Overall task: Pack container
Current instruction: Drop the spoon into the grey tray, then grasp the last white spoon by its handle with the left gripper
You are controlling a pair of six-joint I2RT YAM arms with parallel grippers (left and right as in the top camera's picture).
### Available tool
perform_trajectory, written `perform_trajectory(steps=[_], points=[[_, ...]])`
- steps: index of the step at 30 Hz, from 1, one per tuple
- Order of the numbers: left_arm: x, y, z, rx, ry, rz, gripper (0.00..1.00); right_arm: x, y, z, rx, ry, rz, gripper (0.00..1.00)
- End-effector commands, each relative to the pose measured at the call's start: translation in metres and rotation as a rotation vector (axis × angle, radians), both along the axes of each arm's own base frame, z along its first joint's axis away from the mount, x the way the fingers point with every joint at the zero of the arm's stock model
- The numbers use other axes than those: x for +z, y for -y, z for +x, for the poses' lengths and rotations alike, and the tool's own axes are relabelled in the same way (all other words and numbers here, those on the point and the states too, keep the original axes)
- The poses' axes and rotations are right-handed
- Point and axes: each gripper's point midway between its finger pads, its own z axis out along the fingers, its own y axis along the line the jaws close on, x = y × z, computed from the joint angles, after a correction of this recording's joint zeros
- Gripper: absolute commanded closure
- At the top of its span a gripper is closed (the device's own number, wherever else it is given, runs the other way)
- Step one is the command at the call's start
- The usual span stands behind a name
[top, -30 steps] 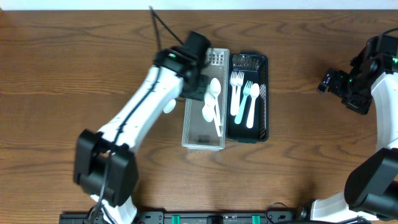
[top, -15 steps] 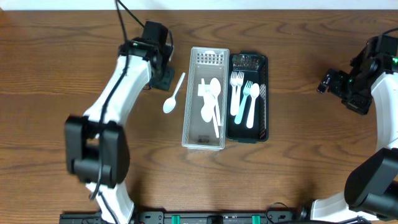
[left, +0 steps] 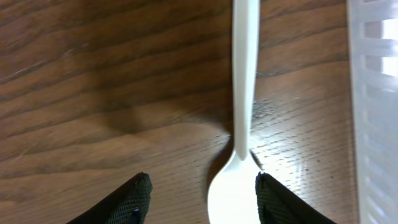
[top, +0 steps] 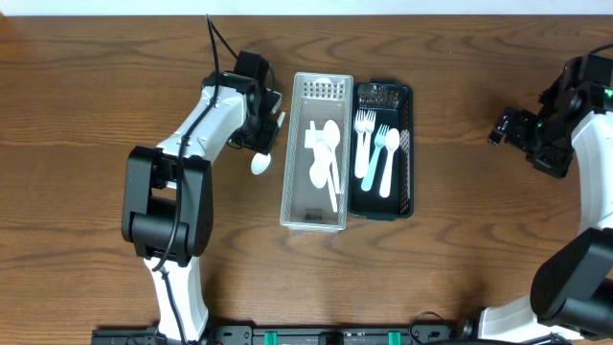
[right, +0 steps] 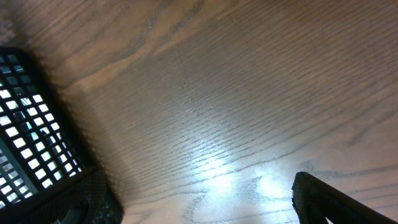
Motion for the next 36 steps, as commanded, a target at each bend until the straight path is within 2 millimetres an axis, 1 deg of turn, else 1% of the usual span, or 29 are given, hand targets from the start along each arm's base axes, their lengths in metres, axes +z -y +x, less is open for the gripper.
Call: perform_trajectory(steps=[1, 10, 14, 19, 21, 23, 24, 27, 29, 30, 32, 35, 36], points=[[-0.003, 0.008, -0.002, -0.015, -0.012, -0.025, 0.43, 0.007, 0.003, 0.001, -0.003, 0.02, -0.006, 0.01], [-0.006, 0.028, -0.004, -0.056, 0.003, -0.047, 0.43, 0.007, 0.003, 0.001, -0.003, 0.019, -0.006, 0.01], [-0.013, 0.028, -0.008, -0.058, -0.005, -0.044, 0.43, 0.007, 0.003, 0.0, -0.002, 0.015, -0.005, 0.01], [-0.027, 0.025, -0.015, -0.057, -0.036, -0.035, 0.44, 0.007, 0.003, 0.0, -0.003, 0.013, -0.004, 0.01], [-0.03, 0.025, -0.016, -0.056, -0.045, -0.033, 0.52, 0.007, 0.003, 0.0, -0.002, 0.013, -0.004, 0.01], [-0.031, 0.025, -0.016, -0.056, -0.046, -0.032, 0.66, 0.006, 0.003, 0.0, -0.002, 0.013, -0.004, 0.01], [-0.031, 0.022, -0.015, -0.053, -0.042, -0.018, 0.76, 0.006, 0.003, 0.0, -0.002, 0.012, -0.004, 0.01], [-0.031, 0.01, -0.012, -0.022, -0.027, 0.042, 0.94, 0.006, 0.002, -0.001, -0.002, 0.01, -0.003, 0.01], [-0.031, 0.005, -0.011, -0.014, -0.026, 0.057, 0.94, 0.006, 0.003, -0.001, -0.002, 0.01, -0.003, 0.01], [-0.028, 0.003, -0.011, -0.009, -0.025, 0.056, 0.94, 0.006, 0.002, -0.001, -0.002, 0.01, -0.003, 0.01], [-0.016, 0.0, -0.008, 0.002, -0.018, 0.054, 0.94, 0.006, 0.002, -0.001, -0.002, 0.01, -0.003, 0.01], [0.019, -0.005, 0.002, 0.022, 0.028, 0.042, 0.94, 0.006, 0.002, -0.001, -0.003, 0.01, -0.003, 0.01], [0.036, -0.004, 0.006, 0.024, 0.055, 0.034, 0.94, 0.006, 0.002, -0.001, -0.003, 0.01, -0.003, 0.0]])
